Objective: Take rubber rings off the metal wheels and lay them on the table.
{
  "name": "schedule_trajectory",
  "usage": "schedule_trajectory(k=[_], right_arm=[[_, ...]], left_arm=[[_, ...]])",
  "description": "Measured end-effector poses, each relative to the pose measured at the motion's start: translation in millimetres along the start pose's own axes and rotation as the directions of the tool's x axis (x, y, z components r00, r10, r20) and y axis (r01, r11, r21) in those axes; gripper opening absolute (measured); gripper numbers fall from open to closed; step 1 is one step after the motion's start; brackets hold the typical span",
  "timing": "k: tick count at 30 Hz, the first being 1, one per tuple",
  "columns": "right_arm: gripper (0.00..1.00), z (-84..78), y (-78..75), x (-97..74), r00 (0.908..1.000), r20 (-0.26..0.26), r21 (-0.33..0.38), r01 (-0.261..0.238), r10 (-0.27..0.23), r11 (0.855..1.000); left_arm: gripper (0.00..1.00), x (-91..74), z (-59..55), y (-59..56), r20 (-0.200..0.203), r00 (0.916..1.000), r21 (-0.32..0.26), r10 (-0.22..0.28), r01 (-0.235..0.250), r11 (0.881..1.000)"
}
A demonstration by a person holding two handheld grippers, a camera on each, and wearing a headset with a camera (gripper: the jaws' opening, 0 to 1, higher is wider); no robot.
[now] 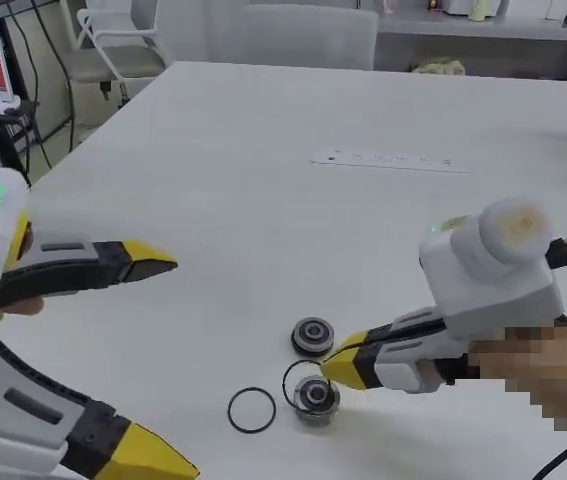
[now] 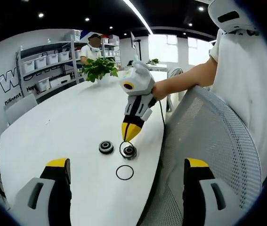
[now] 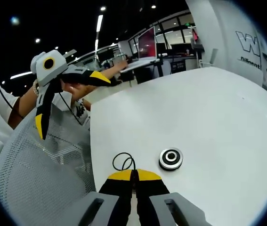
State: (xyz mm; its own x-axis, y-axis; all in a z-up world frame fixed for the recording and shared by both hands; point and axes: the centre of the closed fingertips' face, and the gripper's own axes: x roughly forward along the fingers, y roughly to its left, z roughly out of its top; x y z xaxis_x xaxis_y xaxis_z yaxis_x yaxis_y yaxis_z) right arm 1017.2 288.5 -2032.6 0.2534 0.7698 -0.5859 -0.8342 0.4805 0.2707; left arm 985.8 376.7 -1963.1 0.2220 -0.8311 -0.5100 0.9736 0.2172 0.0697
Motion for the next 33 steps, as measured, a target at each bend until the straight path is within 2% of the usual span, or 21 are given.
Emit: schedule_trajectory(k=[6,9,16,22,24,27,29,33], right_arm=[[0.0,6.8,1.5,-1.0,0.9995,0.031,0.01,0.0,0.0,1.0],[0.0,10.0,2.6,-0.9,0.999,0.044,0.016,-0.003,0.003,1.0],[0.0,18.1,8.1,0.8,0.9965,0.08,0.031,-0.024,0.021,0.999],[0.0,22.4,14.1,3.4,0.9945,0.097,0.033,-0.041,0.038,0.999],[0.0,23.0,16.3,5.2,0.994,0.1,0.037,-0.047,0.044,0.998],[0.0,22.8,20.5,9.6,0.993,0.106,0.039,-0.057,0.052,0.998],[0.0,22.9,22.3,12.5,0.9929,0.107,0.037,-0.056,0.052,0.998],[0.0,21.6,22.3,20.2,0.9929,0.111,0.038,-0.049,0.044,0.998]], left_arm=[[0.99,-8.5,-12.9,-2.8,0.009,0.9992,-0.052,0.039,-0.038,0.998],[0.99,-11.7,-22.3,-3.3,-0.005,0.9984,-0.083,0.056,-0.056,0.995],[0.98,-10.0,-30.5,-5.9,0.004,0.9977,-0.124,0.068,-0.067,0.99],[0.97,-5.9,-34.8,-7.3,-0.004,0.9981,-0.139,0.062,-0.062,0.988],[0.97,-4.8,-33.1,-9.3,0.011,0.9986,-0.164,0.052,-0.049,0.985],[0.96,-4.4,-33.0,-7.4,0.017,0.998,-0.165,0.06,-0.057,0.985],[0.96,-4.0,-36.4,-6.5,-0.002,0.9979,-0.155,0.065,-0.065,0.986],[0.96,-2.9,-35.6,-9.4,0.011,0.9987,-0.169,0.05,-0.048,0.984]])
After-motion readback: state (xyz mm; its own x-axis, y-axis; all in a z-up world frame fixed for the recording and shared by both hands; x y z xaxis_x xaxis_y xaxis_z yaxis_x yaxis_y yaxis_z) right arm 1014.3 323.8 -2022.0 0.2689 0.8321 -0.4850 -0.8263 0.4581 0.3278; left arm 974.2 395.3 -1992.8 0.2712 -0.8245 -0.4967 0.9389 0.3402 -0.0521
